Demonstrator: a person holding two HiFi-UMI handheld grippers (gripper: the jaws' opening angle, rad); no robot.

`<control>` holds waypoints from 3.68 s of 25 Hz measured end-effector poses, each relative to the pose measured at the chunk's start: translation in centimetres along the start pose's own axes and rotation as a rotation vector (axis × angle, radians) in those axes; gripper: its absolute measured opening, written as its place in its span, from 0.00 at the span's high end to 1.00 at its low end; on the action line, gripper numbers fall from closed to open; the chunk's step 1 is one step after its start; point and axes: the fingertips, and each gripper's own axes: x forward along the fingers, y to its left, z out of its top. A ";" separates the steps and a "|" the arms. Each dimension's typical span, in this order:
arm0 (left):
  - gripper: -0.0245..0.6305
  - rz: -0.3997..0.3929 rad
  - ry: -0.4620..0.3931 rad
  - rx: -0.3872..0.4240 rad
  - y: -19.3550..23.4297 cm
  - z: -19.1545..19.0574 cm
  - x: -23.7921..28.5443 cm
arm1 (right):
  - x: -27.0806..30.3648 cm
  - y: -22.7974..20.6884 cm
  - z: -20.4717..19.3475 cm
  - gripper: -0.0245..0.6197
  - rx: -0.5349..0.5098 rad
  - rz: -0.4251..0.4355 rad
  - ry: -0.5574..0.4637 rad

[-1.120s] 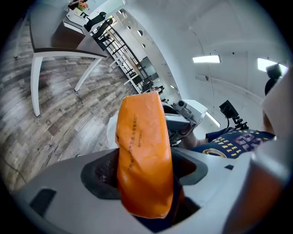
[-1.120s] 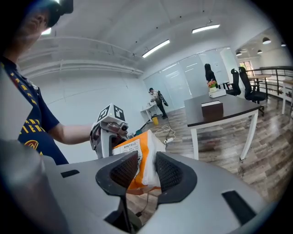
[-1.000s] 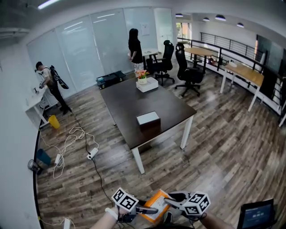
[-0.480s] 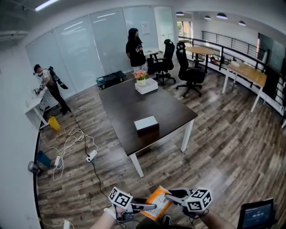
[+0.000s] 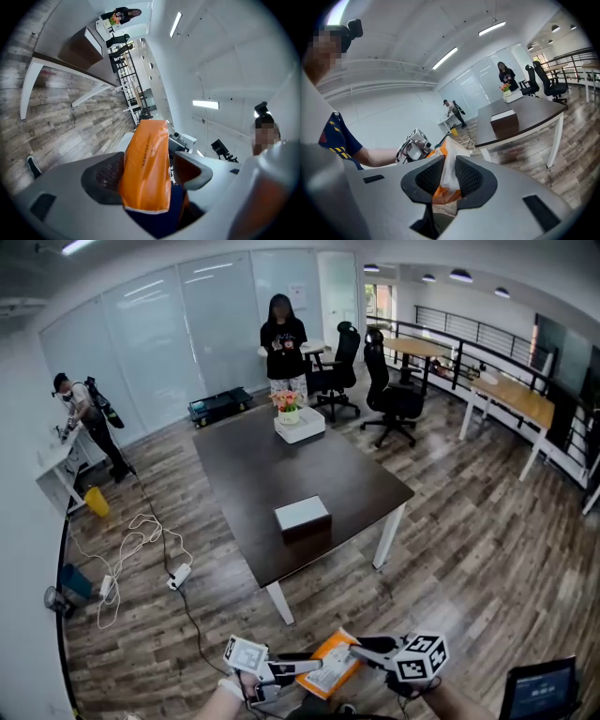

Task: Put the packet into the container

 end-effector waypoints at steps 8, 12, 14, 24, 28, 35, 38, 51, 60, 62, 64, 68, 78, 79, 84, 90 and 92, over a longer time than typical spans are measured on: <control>0.47 -0.028 -0.081 -0.161 4.2 8.8 -2.7 | 4.8 -5.4 6.5 0.84 0.024 -0.069 -0.016; 0.47 -0.076 -0.107 -0.148 5.5 13.1 -4.0 | 7.3 -7.1 9.3 0.84 0.024 -0.081 -0.020; 0.47 -0.081 -0.130 -0.150 6.0 15.1 -5.0 | 8.3 -7.9 10.4 0.84 0.035 -0.090 -0.032; 0.47 -0.040 -0.261 -0.077 7.9 22.8 -9.1 | 10.1 -13.6 15.5 0.84 0.143 -0.136 -0.125; 0.47 -0.036 -0.304 -0.105 8.6 24.4 -8.7 | 10.7 -16.9 17.3 0.84 0.178 -0.137 -0.151; 0.47 -0.008 -0.361 -0.141 9.2 28.2 -6.6 | 12.9 -24.0 21.2 0.84 0.208 -0.134 -0.155; 0.47 0.011 -0.386 -0.182 9.6 30.5 -4.9 | 13.8 -27.0 22.8 0.84 0.223 -0.125 -0.149; 0.47 0.245 -0.523 -0.055 12.8 40.1 -2.2 | 17.8 -34.5 27.5 0.84 0.263 -0.066 -0.130; 0.47 0.417 -0.523 -0.063 16.0 42.6 -2.6 | 20.5 -37.0 28.3 0.84 0.360 -0.051 -0.133; 0.47 0.442 -0.531 -0.068 16.8 43.5 -3.1 | 21.3 -37.6 28.4 0.84 0.392 -0.056 -0.137; 0.47 0.454 -0.529 -0.073 17.4 44.4 -3.5 | 22.0 -38.1 28.5 0.84 0.428 -0.064 -0.146; 0.60 0.463 -0.510 -0.072 18.3 45.9 -4.2 | 23.3 -38.9 28.4 0.84 0.486 -0.081 -0.159; 0.69 0.539 -0.404 -0.089 22.4 46.5 -6.4 | 26.4 -39.2 26.1 0.84 0.500 -0.150 -0.061; 0.70 0.552 -0.386 -0.079 22.8 46.4 -6.5 | 26.6 -39.2 25.7 0.84 0.479 -0.159 -0.036; 0.73 0.587 -0.320 -0.040 24.1 46.1 -6.5 | 27.4 -39.5 23.9 0.84 0.334 -0.203 0.125; 0.75 0.575 -0.276 -0.043 25.2 45.5 -5.8 | 27.5 -39.8 22.7 0.84 0.220 -0.273 0.236; 0.76 0.570 -0.267 -0.046 25.5 45.4 -5.8 | 27.7 -39.7 22.6 0.84 0.219 -0.276 0.250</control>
